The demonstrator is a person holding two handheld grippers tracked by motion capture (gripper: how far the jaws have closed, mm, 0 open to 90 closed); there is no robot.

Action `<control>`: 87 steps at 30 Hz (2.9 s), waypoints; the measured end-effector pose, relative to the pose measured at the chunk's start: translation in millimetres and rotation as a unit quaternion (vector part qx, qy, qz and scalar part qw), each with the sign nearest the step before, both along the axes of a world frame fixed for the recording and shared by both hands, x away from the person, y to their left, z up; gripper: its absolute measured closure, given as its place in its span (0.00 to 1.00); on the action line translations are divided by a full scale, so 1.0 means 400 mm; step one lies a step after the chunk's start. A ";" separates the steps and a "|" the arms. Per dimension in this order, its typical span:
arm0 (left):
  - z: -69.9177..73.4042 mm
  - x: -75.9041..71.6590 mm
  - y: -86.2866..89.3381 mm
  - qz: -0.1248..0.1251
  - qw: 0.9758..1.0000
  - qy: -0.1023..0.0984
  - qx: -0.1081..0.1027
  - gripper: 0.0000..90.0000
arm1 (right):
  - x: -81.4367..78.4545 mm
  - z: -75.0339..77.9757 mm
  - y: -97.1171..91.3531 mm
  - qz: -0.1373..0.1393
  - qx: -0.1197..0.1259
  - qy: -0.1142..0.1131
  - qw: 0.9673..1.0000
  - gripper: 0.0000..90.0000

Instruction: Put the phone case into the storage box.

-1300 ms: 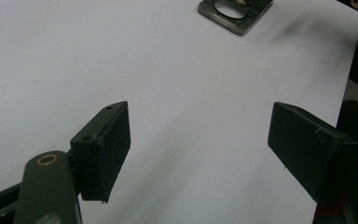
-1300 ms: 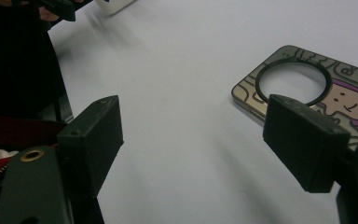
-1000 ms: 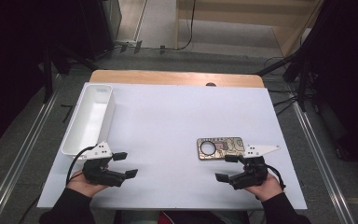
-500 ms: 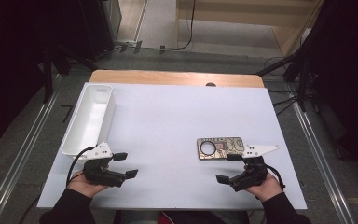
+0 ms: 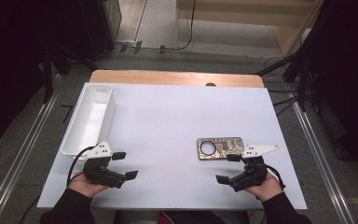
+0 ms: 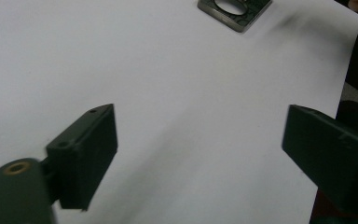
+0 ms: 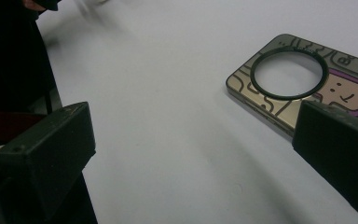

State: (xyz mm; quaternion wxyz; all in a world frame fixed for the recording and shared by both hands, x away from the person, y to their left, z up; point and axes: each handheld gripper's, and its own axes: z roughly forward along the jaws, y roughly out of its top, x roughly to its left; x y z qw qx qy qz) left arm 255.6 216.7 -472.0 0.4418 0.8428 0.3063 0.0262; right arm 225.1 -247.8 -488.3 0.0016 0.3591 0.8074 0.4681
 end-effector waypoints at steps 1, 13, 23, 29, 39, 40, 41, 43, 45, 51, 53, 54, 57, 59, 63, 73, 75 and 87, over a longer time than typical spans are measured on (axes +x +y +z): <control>0.000 0.000 0.000 0.000 1.000 0.000 0.000 0.01 | 0.000 0.000 0.000 0.000 0.000 0.000 1.000 0.00; -0.001 -0.001 -0.003 -0.008 1.000 -0.001 0.003 0.01 | 0.002 0.005 -0.001 0.006 -0.004 -0.007 1.000 0.00; 0.002 0.000 0.000 0.001 1.000 -0.005 -0.001 0.01 | 0.014 0.015 -0.013 -0.002 -0.003 -0.011 1.000 0.00; 0.000 0.001 0.001 0.003 1.000 -0.005 -0.003 0.01 | 0.025 0.018 -0.021 -0.010 -0.003 -0.016 1.000 0.00; -0.001 0.003 0.000 0.001 1.000 -0.004 -0.003 0.01 | 0.042 0.020 -0.032 -0.017 0.000 -0.018 1.000 0.00; -0.001 0.002 0.000 0.001 1.000 -0.005 -0.002 0.01 | 0.044 0.021 -0.033 -0.018 0.000 -0.017 1.000 0.00; -0.001 0.002 0.000 0.001 1.000 -0.004 -0.002 0.01 | 0.048 0.023 -0.034 -0.018 -0.001 -0.020 1.000 0.00; -0.001 0.002 0.000 0.002 1.000 -0.005 -0.001 0.01 | 0.049 0.024 -0.035 -0.018 -0.001 -0.020 1.000 0.00; -0.001 0.002 0.000 0.002 1.000 -0.005 -0.001 0.01 | 0.053 0.027 -0.036 -0.022 0.000 -0.022 1.000 0.00; -0.001 0.003 -0.001 0.005 1.000 -0.003 -0.003 0.01 | 0.065 0.034 -0.035 -0.023 -0.001 -0.027 0.999 0.00; -0.002 0.003 0.000 0.006 1.000 -0.003 -0.002 0.01 | 0.067 0.035 -0.035 -0.024 0.000 -0.025 0.999 0.00; -0.002 0.003 0.000 0.006 1.000 -0.003 -0.002 0.01 | 0.070 0.036 -0.037 -0.024 -0.002 -0.027 0.999 0.00; -0.002 0.003 0.000 0.005 1.000 -0.003 -0.001 0.01 | 0.079 0.038 -0.041 -0.029 0.001 -0.028 0.999 0.00; -0.002 0.003 0.000 0.005 1.000 -0.003 -0.002 0.01 | 0.081 0.038 -0.042 -0.028 -0.001 -0.027 0.999 0.00; -0.002 0.003 0.000 0.006 1.000 -0.003 -0.001 0.01 | 0.093 0.043 -0.044 -0.031 -0.003 -0.028 0.999 0.00; 0.001 0.004 0.003 0.012 1.000 -0.006 -0.001 0.01 | 0.118 0.051 -0.050 -0.036 -0.008 -0.033 0.999 0.00; 0.001 0.003 0.003 0.012 1.000 -0.006 0.000 0.01 | 0.123 0.054 -0.050 -0.037 -0.007 -0.034 0.999 0.00; 0.001 0.003 0.002 0.011 1.000 -0.007 -0.002 0.01 | 0.161 0.070 -0.051 -0.030 -0.012 -0.038 0.999 0.00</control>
